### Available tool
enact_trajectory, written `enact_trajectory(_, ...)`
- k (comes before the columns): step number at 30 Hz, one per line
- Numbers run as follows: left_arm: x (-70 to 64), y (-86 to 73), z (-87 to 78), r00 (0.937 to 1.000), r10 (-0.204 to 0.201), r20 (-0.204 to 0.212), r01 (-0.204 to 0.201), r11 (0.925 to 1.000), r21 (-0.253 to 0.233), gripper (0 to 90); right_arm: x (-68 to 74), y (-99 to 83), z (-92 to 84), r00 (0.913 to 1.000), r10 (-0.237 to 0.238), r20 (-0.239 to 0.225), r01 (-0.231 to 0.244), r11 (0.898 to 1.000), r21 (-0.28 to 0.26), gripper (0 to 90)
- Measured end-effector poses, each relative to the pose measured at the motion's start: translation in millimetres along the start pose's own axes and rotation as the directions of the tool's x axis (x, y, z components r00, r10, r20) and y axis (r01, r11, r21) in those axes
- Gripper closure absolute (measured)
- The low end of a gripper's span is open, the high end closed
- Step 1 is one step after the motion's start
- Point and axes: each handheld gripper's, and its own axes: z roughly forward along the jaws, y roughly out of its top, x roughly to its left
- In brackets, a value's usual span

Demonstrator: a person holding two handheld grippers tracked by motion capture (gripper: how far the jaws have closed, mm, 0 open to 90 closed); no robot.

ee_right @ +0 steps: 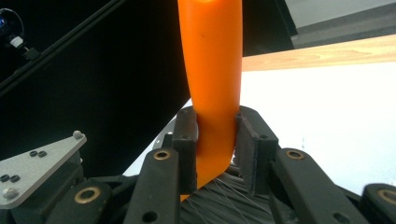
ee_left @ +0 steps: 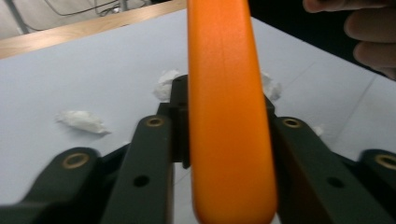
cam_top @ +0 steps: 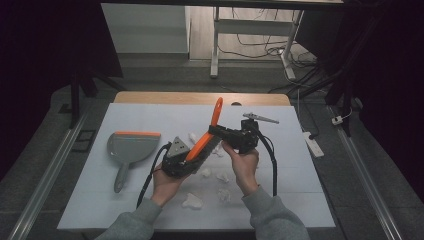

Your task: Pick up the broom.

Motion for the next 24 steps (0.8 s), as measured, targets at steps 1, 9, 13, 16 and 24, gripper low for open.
enact_trajectory(1,2.9,-0.2,1.0,0.9999,-0.010,0.013,0.010,0.9998,0.015,72.1,0.4,-0.7,0.2,1.0000,0.001,0.002,-0.001,1.000,-0.002,70.6)
enact_trajectory(9,8.9,-0.5,-1.0,1.0000,-0.002,0.005,0.002,0.9992,0.040,76.3,1.0,-4.6,2.8,1.0000,-0.002,0.001,0.002,1.000,-0.007,70.6)
enact_trajectory(13,11.3,-0.2,-3.8,0.9999,0.004,0.012,-0.005,0.9993,0.037,76.7,1.4,-4.8,3.4,0.9999,-0.001,-0.012,0.000,1.000,-0.009,70.5)
enact_trajectory(16,13.3,0.6,-7.1,0.9997,0.016,0.018,-0.017,0.9992,0.037,76.8,2.5,-4.6,3.2,0.9998,-0.002,-0.021,0.002,1.000,-0.009,70.4)
enact_trajectory(24,21.3,1.2,-11.2,0.9999,0.011,0.012,-0.012,0.9982,0.060,77.0,6.8,0.9,-0.4,0.9954,-0.093,0.021,0.093,0.996,0.013,55.9)
